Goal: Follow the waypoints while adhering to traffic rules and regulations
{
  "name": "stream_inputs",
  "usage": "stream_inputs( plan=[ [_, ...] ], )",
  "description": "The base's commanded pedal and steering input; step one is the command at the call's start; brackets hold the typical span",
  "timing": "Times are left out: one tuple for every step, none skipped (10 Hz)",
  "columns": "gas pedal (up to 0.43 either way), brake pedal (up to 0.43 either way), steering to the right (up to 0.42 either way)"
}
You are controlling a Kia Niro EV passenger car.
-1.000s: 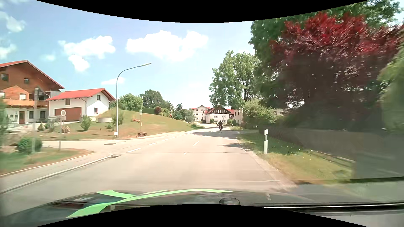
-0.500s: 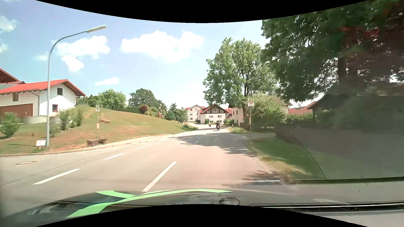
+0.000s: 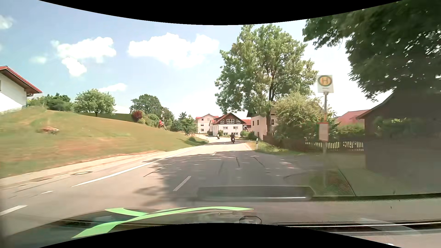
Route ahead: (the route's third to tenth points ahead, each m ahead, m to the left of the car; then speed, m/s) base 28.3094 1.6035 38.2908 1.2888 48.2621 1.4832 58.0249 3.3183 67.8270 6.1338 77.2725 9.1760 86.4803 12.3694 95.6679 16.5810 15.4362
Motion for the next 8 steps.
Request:
stream_inputs(
  plan=[
    [0.098, 0.0, 0.007],
    [0.098, 0.0, 0.007],
    [0.098, 0.0, 0.007],
    [0.098, 0.0, 0.007],
    [0.098, 0.0, 0.007],
    [0.11, 0.0, 0.007],
    [0.11, 0.0, 0.006],
    [0.118, 0.0, 0.001]
  ],
)
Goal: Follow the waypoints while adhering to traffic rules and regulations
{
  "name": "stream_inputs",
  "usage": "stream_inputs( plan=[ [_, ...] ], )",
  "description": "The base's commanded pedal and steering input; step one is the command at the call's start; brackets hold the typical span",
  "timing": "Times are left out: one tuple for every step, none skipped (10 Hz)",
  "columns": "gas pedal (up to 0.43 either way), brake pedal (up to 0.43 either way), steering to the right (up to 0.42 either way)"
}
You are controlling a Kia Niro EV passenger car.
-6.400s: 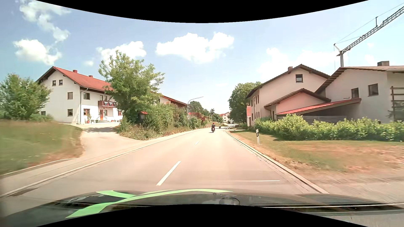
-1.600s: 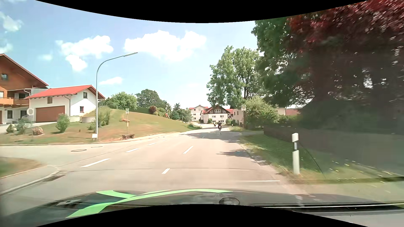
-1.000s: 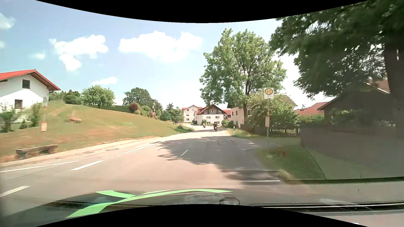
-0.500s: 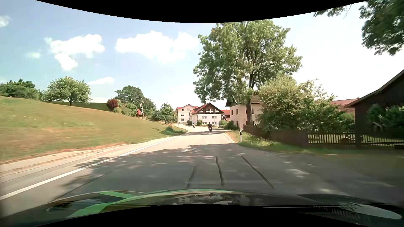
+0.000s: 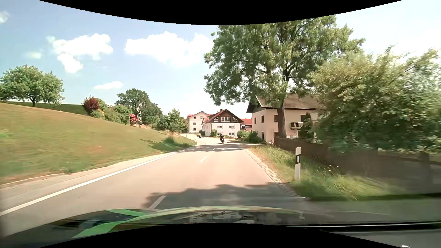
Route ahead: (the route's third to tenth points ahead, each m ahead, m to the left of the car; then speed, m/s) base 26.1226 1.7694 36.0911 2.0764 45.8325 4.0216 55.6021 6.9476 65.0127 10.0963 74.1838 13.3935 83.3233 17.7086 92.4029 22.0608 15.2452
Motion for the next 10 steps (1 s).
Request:
stream_inputs(
  plan=[
    [0.13, 0.0, -0.003],
    [0.138, 0.0, -0.003],
    [0.169, 0.0, -0.003],
    [0.169, 0.0, -0.004],
    [0.177, 0.0, -0.004],
    [0.177, 0.0, -0.006],
    [0.189, 0.0, -0.009],
    [0.189, 0.0, -0.012],
    [0.189, 0.0, -0.016],
    [0.189, 0.0, -0.019]
  ],
)
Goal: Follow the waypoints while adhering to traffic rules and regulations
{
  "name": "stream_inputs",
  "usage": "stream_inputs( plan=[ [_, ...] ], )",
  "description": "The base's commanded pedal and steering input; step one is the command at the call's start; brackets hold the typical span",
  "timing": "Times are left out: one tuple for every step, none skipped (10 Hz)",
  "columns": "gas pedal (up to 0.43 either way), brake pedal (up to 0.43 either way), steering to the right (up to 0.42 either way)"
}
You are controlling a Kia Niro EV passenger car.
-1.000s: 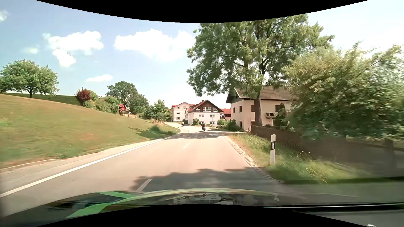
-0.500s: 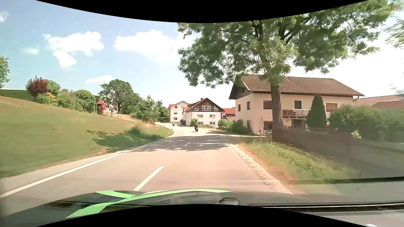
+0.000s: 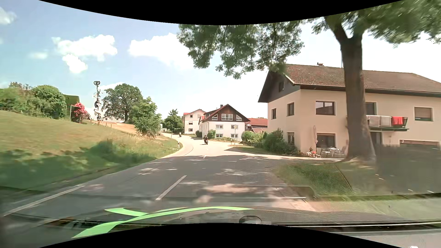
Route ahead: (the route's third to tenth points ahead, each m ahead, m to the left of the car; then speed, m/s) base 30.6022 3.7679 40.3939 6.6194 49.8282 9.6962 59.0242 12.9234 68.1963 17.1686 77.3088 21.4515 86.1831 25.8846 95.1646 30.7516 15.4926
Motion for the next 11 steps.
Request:
stream_inputs(
  plan=[
    [0.189, 0.0, -0.021],
    [0.189, 0.0, -0.022],
    [0.189, 0.0, -0.022],
    [0.189, 0.0, -0.024],
    [0.189, 0.0, -0.027],
    [0.197, 0.0, -0.032],
    [0.197, 0.0, -0.035],
    [0.197, 0.0, -0.036],
    [0.197, 0.0, -0.036],
    [0.197, 0.0, -0.036],
    [0.197, 0.0, -0.037]
  ],
)
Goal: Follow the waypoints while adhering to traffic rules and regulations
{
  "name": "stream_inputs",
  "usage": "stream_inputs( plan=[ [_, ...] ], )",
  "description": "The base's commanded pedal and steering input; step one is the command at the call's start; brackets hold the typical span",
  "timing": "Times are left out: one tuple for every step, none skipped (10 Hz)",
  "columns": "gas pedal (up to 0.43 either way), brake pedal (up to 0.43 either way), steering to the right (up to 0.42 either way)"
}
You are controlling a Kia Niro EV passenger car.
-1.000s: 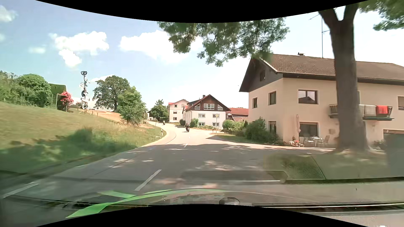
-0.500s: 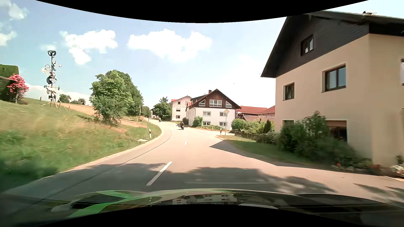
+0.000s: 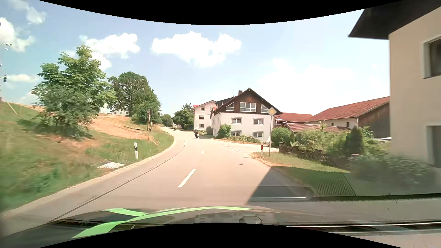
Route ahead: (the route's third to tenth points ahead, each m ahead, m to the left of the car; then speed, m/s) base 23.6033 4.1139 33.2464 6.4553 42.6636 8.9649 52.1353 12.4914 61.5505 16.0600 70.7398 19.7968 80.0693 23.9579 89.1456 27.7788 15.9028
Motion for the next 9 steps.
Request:
stream_inputs(
  plan=[
    [0.197, 0.0, -0.04],
    [0.197, 0.0, -0.042],
    [0.197, 0.0, -0.043],
    [0.209, 0.0, -0.043],
    [0.209, 0.0, -0.043],
    [0.22, 0.0, -0.043],
    [0.22, 0.0, -0.043],
    [0.228, 0.0, -0.044],
    [0.228, 0.0, -0.044]
  ],
)
